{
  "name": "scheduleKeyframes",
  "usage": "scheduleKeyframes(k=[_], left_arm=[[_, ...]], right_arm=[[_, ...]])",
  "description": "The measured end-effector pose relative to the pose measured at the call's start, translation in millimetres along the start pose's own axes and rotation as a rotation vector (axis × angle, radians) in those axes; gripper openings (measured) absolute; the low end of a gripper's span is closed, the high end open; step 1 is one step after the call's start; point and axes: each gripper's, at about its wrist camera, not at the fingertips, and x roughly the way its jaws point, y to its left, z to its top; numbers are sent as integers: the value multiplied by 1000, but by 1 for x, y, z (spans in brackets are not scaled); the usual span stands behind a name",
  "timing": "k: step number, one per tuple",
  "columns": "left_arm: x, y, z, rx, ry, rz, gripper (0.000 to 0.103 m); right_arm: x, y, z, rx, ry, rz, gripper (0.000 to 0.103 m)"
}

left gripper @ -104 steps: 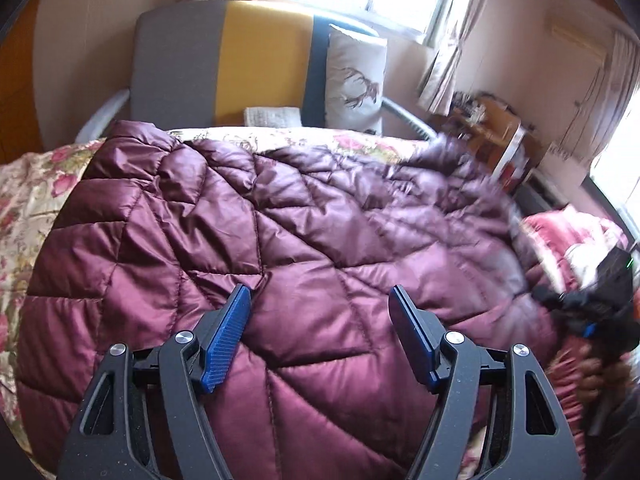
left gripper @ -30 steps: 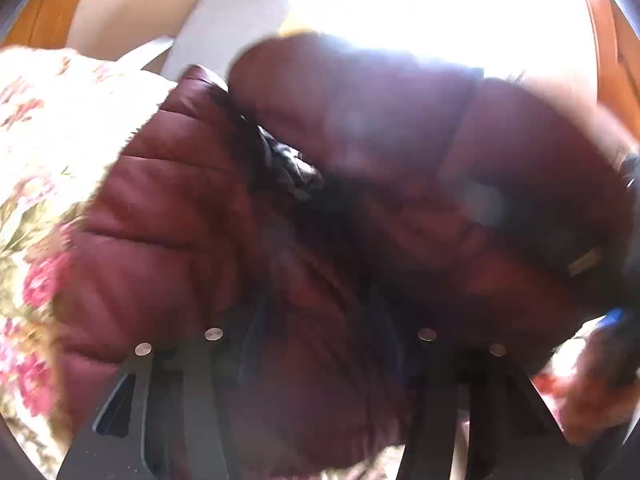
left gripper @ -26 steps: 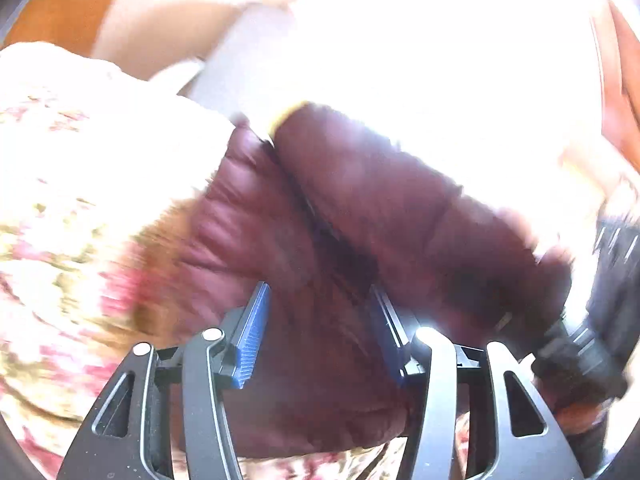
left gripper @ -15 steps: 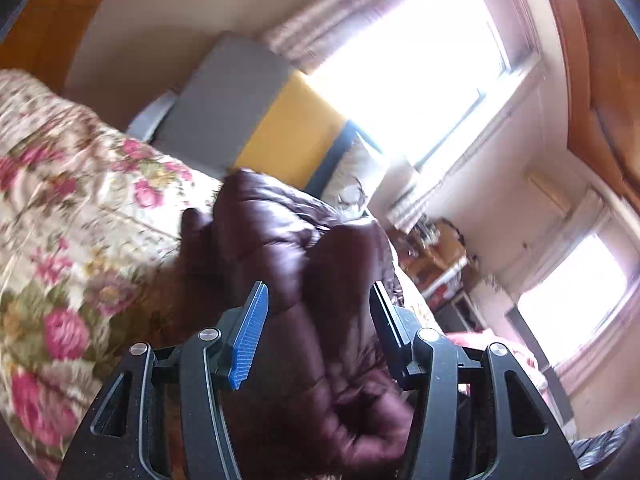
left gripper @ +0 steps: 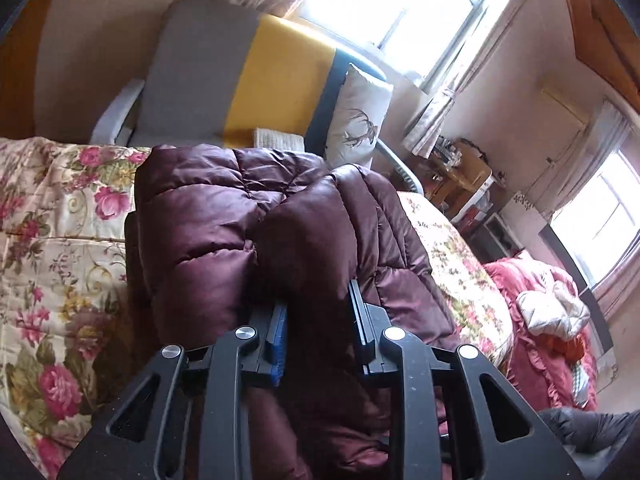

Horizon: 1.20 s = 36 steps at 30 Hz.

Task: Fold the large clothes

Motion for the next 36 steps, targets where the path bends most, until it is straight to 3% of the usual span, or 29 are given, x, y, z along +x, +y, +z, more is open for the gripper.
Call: scheduleKeyframes(k=[4,6,8,12,14,21,24,27,29,30,33,36], left_arm=[[-8,5,-4,5,12,-24,23],[-10,14,-5,2,12,20,22],[-13,23,-5,-38,12,6,22],[-16,26,-3,-37,12,26,22],[-17,24,-5,-30,12,30,22],[-26,44,-20,-77,23,66,21],[-37,59,-29,-142,19,148,21],[-55,64,-30,-259,-24,188,28],[-69,64,-31,-363,-87,181,70],[-74,61,-31,-405,-135,183,77],[-65,49,-28,-471,-181,201,79],[-39,40,-25,-439,-183,308,77]], right_arm=[[-37,-72,-9,346,-67,334,78],[-47,-107,-20,497,-100,377,91],[-53,-136,-30,612,-123,475,95],[-51,-153,-43,594,-99,268,89],[-36,-152,-49,567,-35,207,69],[-8,-91,-41,418,1,69,70],[14,-60,-30,305,26,-11,70],[32,-46,-25,257,27,-53,71],[36,-47,-26,244,20,-62,71],[37,-48,-26,245,16,-62,71],[24,-44,-28,237,0,-68,70],[11,-49,-29,274,-38,-35,70]])
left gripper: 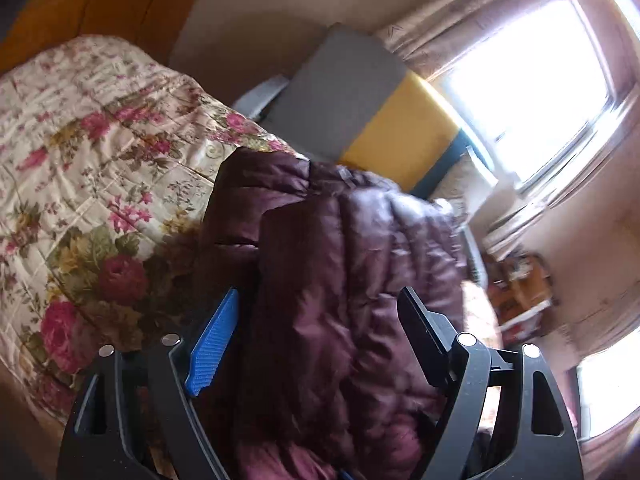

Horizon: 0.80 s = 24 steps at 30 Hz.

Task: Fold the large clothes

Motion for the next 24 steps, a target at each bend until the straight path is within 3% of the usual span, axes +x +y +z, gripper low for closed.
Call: scheduleKeyframes(k=[4,6,10,12,15,20,24], left_arm=[[14,2,-10,45,-4,39,76],[12,5,-12,68,-21,52,76],[9,9,-18,93,-47,56,77],[7,7,-22,114,-65,66,77],[4,7,-29,137,-96,77,77],[2,10,-39,155,-154,104,78],[5,21,-43,134,-170,122,78]], right_arm=[[-18,-37,-2,144,-2,236,79],[-27,-62,1,245,-8,294,83],[-21,-123,19,435,-7,238,84],[-4,-146,36,482,13,181,84],[27,-163,56,509,57,169,83],[89,-155,83,419,217,76,80],[127,-134,91,293,316,16,85]])
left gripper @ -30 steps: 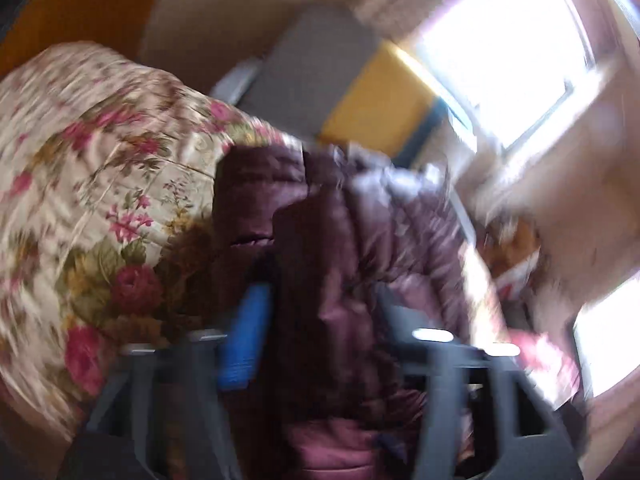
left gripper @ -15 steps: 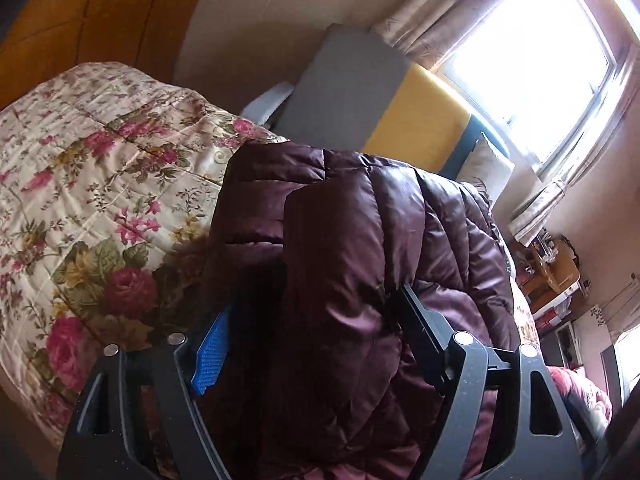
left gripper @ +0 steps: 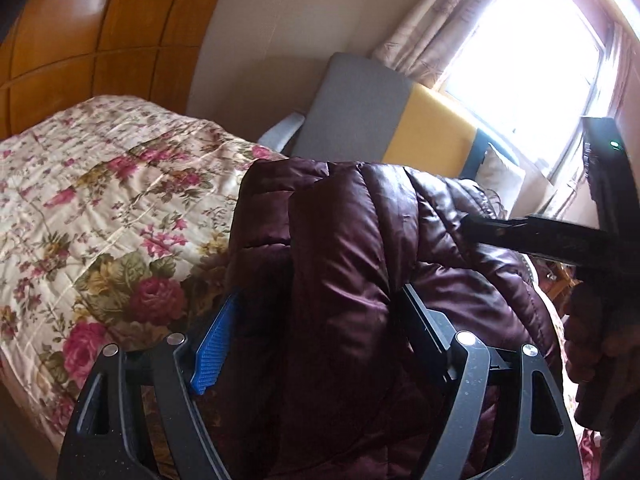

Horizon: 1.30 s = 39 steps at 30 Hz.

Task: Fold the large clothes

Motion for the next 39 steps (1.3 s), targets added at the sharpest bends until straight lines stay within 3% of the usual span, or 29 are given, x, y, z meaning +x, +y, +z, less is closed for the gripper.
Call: scheduleKeyframes(k=[7,13,18,23,27,32,39], left_arm=[[8,14,3,-36,57,32,78],[-7,-4,10,110,69,116,75],[-15,-5,10,153,84,125,73],[-13,2,6,156,92,107,73],[-13,3,3,171,96,96,73],[-10,4,-3,185,99,91,73],[1,14,-11,166,128,77,73]], right_arm=[[63,18,7,-115,174,-91,87],[57,9,5,-92,156,-57,88],[47,4,12,-80,186,-17,88],[25,-3,10,-68,200,74,88],[12,-1,0,-105,205,95,88],[28,1,-6,-129,251,111,93],[57,14,-8,-231,321,66,97]])
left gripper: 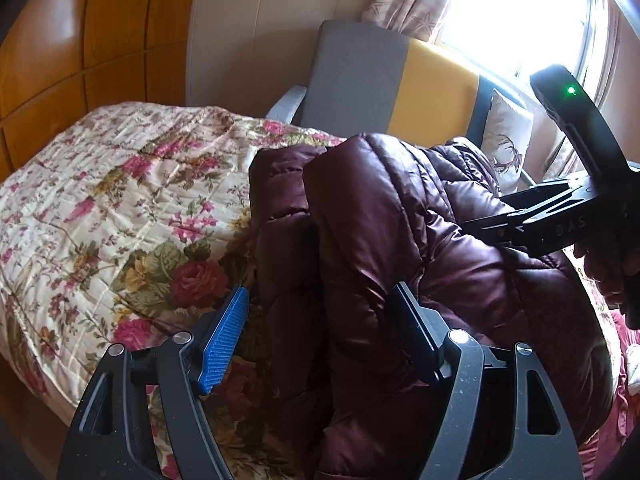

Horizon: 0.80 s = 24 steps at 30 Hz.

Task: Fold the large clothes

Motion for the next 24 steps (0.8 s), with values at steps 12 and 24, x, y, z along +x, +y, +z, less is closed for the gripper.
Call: scheduleKeyframes(k=[12,24], left_arm=[[10,21,-9,-71,1,-92,73],[24,45,-7,-154,61,-276,73]], right_arm=[[-23,-19,-3,96,-108,103,101],[-8,-118,-154,642,-287,645,101]])
